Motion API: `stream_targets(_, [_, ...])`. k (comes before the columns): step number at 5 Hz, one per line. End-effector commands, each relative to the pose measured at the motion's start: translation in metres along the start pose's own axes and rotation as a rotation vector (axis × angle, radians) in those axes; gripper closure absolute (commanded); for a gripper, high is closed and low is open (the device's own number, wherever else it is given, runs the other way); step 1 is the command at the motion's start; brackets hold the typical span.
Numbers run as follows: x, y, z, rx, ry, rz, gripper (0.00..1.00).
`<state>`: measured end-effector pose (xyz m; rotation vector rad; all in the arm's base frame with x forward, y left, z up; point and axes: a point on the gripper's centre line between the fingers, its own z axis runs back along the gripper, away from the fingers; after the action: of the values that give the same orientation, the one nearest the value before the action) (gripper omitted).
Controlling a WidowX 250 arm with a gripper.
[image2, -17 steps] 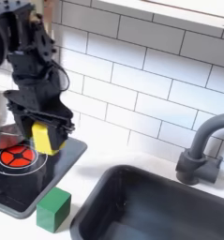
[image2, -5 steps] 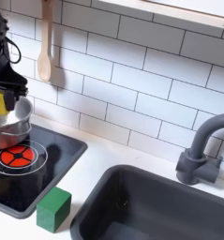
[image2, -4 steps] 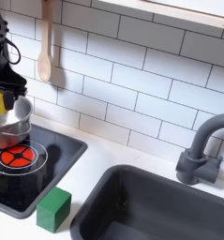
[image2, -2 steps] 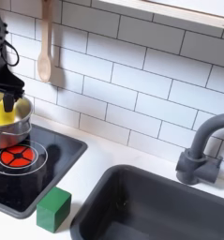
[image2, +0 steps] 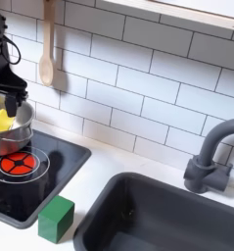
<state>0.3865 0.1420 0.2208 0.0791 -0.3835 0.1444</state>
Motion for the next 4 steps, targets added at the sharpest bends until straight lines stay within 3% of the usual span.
stream_targets(1, [-0.022,-0.032,0.023,-0.146,0.108,-0.042,0.0])
stream_targets(2, [-0.03,-0.04,0.037,-0.16,0.09,-0.059,0.0])
stream_targets(3, [-0.044,-0.051,0.039,-0.177,0.108,-0.077,0.0])
stream_targets(4, [-0.06,-0.073,0.044,-0.196,0.112,-0.132,0.0])
